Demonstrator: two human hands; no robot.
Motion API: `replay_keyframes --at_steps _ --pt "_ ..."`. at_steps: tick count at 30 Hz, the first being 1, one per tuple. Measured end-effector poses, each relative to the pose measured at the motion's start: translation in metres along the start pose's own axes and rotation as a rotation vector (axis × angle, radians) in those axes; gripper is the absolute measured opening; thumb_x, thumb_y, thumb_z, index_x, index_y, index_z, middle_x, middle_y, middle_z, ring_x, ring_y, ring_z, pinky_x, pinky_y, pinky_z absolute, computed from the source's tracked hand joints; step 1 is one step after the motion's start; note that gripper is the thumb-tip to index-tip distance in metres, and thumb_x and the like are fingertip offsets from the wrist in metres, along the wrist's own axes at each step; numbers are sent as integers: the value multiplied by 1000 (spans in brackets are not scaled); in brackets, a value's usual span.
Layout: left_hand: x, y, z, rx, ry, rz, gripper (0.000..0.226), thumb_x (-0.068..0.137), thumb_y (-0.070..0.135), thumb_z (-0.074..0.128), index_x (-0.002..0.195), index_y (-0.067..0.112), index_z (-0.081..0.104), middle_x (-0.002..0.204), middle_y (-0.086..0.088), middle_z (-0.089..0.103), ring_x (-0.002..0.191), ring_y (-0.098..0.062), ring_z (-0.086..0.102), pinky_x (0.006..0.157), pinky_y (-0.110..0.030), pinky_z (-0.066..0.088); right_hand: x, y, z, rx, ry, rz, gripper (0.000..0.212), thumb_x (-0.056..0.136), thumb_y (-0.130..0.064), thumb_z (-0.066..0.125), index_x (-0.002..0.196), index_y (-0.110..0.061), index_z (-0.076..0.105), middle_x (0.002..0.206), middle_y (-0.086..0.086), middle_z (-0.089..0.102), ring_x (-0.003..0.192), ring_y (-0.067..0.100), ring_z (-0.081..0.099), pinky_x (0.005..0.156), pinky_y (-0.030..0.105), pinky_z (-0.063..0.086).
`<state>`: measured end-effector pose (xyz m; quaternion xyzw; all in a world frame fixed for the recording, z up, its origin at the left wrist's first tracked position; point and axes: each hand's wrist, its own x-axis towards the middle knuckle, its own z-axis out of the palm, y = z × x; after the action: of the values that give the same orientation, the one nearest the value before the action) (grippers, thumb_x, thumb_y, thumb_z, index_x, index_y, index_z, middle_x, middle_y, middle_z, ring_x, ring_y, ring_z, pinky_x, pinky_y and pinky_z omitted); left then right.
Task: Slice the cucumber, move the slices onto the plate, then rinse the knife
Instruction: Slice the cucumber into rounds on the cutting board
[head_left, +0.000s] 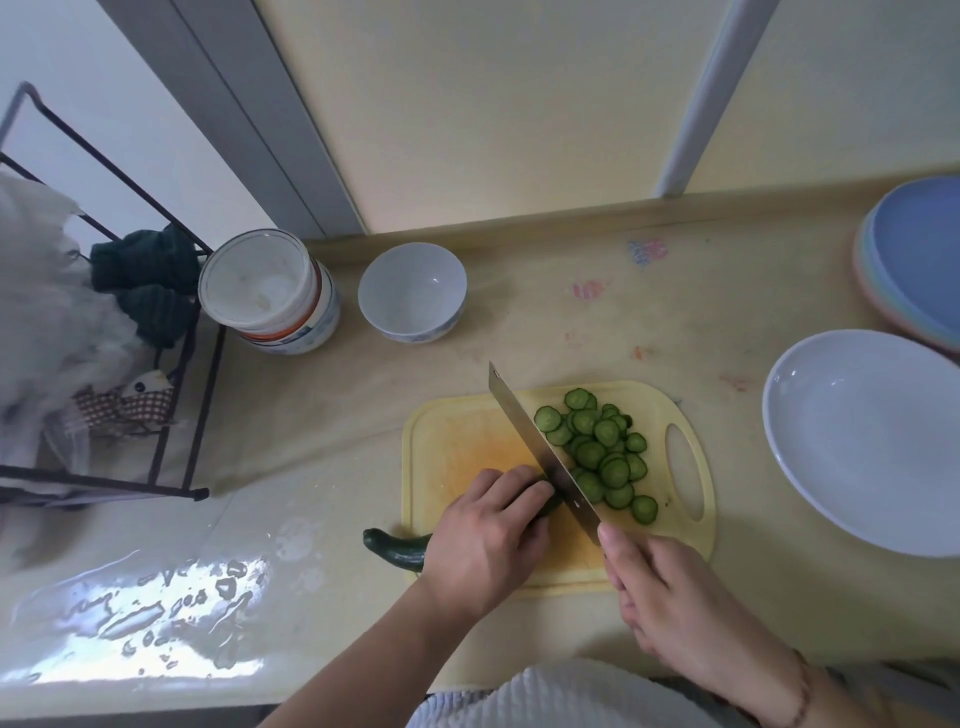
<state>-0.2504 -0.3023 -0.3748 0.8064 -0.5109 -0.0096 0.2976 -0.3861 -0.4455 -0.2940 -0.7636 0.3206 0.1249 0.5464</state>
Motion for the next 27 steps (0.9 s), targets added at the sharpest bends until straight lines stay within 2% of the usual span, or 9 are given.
replay_keyframes --at_steps 10,14,18,20,23,27 --pt "0 0 1 -13 19 2 27 82 12 75 110 15 72 113 3 66 87 -21 60 75 -25 52 5 2 1 -3 -23 11 70 80 -71 28 67 -3 39 48 -2 32 41 12 31 45 26 28" --pt "-3 -2 4 -1 21 -2 29 83 15 75 111 16 72 115 3 67 87 -22 60 74 -30 54 22 5 9 -70 -2 24 61 83 -69 25 60 -14 38 42 -3 36 38 9 33 50 29 32" --pt "-3 -2 3 4 28 -31 28 85 20 71 112 17 72 115 2 66 85 -23 60 69 -33 55 27 6 8 -35 -16 71 59 82 -70 25 61 -17 41 39 -5 38 34 5 33 44 23 29" --pt "-2 0 3 -3 34 -34 27 85 22 71 111 15 73 114 1 65 90 -23 60 73 -33 55 27 6 -1 5 -41 106 57 88 -64 26 62 -15 40 39 -5 34 32 7 32 38 19 27" --pt "-4 2 4 -1 36 -16 24 86 17 72 110 13 73 111 0 65 93 -23 60 78 -34 55 26 3 -11 79 -64 143 54 93 -58 28 62 -14 38 43 -5 29 33 13 27 36 22 24" --pt "-3 2 4 -34 38 -18 23 86 12 73 109 11 73 111 0 65 94 -22 60 81 -29 54 20 0 -7 39 -69 97 54 95 -56 29 64 -13 39 42 -4 32 33 12 29 35 19 25"
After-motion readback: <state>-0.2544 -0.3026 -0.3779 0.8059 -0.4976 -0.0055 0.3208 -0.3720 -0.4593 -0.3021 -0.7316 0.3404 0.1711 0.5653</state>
